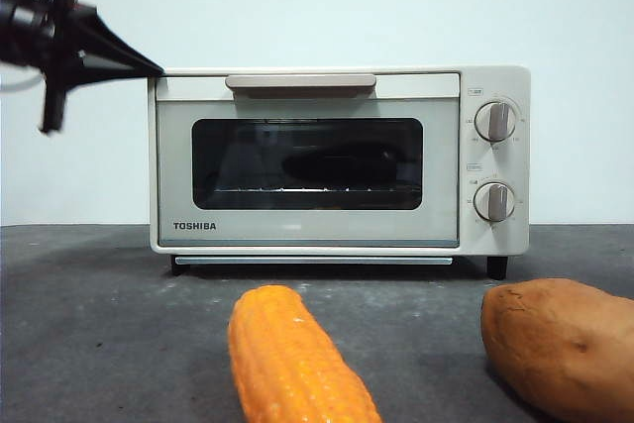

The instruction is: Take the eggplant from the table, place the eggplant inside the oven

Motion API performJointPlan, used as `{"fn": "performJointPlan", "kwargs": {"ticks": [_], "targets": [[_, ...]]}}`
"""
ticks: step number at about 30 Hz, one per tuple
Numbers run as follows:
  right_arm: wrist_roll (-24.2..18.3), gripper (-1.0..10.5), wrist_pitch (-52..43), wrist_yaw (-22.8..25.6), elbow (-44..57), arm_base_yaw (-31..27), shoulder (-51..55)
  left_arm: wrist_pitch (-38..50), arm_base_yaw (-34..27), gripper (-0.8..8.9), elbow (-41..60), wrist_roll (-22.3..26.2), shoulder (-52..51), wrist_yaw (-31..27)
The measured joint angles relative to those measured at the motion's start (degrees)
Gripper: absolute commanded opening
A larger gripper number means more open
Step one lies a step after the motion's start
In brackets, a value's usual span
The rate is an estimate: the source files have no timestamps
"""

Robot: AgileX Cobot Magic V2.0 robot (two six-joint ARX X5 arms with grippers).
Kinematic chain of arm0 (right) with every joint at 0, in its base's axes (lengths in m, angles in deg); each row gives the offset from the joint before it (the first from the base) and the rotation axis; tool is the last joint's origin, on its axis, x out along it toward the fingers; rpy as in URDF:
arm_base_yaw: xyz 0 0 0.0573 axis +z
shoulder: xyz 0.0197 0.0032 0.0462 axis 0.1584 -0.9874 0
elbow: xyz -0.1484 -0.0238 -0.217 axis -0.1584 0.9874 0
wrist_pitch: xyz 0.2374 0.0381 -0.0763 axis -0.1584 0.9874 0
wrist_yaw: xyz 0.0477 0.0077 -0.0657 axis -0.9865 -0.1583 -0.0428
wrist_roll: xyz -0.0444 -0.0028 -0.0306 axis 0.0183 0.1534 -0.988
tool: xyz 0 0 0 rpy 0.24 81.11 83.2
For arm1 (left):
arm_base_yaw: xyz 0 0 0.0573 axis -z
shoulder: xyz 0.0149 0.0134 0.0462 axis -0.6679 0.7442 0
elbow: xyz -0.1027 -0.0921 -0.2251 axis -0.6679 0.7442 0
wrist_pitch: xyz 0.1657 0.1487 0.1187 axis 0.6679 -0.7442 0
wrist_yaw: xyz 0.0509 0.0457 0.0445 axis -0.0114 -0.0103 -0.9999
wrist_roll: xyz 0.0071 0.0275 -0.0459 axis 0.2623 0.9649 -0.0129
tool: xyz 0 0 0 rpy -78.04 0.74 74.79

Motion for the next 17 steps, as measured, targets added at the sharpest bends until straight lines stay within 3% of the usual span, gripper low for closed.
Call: {"fn": "performJointPlan", "kwargs": {"ticks": [5,9,13,17], "targets": [[-0.2,0.0,-3.1,8.7,6.8,-2.3,0.0,-6.2,1.0,0.06,-0.7,3.1,-11.6,-17.2],[-0.4,0.0,-6.7,8.6,10.8,-7.6,0.0,-14.0,3.9,0.06,-0.8,9.5,-21.3,-29.1],[-0.4,0.0,-11.5,7.8,14.1,-15.0,0.0,-17.2,7.2,0.06,-0.4,14.0,-28.6,-37.0],[0.0,0.0,-19.5,0.9,18.3,-24.0,0.7,-15.1,10.1,0.06,4.6,15.4,-36.7,-42.6]]}}
